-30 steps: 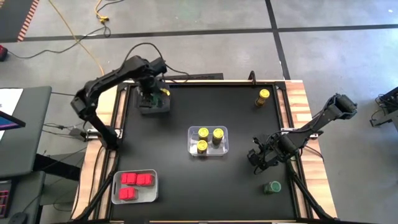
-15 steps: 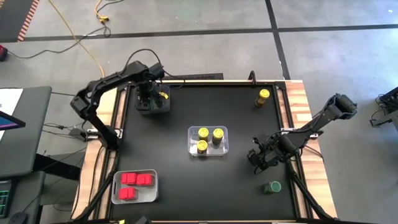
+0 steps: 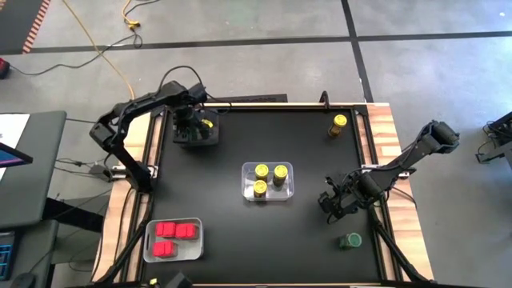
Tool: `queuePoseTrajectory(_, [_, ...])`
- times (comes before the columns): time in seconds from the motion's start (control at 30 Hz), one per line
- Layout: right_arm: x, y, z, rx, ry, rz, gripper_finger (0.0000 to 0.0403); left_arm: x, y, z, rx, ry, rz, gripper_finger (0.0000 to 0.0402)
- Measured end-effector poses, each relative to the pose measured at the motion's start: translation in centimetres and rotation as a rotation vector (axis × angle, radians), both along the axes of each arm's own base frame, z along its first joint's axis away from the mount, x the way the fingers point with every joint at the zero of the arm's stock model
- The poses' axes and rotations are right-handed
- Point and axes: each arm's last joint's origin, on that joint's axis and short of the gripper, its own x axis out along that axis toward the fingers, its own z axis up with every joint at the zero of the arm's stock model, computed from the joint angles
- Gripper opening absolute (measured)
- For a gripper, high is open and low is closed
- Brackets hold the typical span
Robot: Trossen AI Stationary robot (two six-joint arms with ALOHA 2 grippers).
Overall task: Sort spices by type
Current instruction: Put the green seasoning bottle into the transparent bin
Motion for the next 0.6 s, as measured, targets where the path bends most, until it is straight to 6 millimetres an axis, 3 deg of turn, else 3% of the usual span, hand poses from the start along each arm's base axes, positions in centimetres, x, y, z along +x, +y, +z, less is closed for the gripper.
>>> queuePoseTrajectory(0.6, [0.00, 0.00, 0.00, 0.000, 0.000, 0.000, 0.0356, 0.27, 0.42, -0.02, 0.025, -0.028, -0.086, 0.0192])
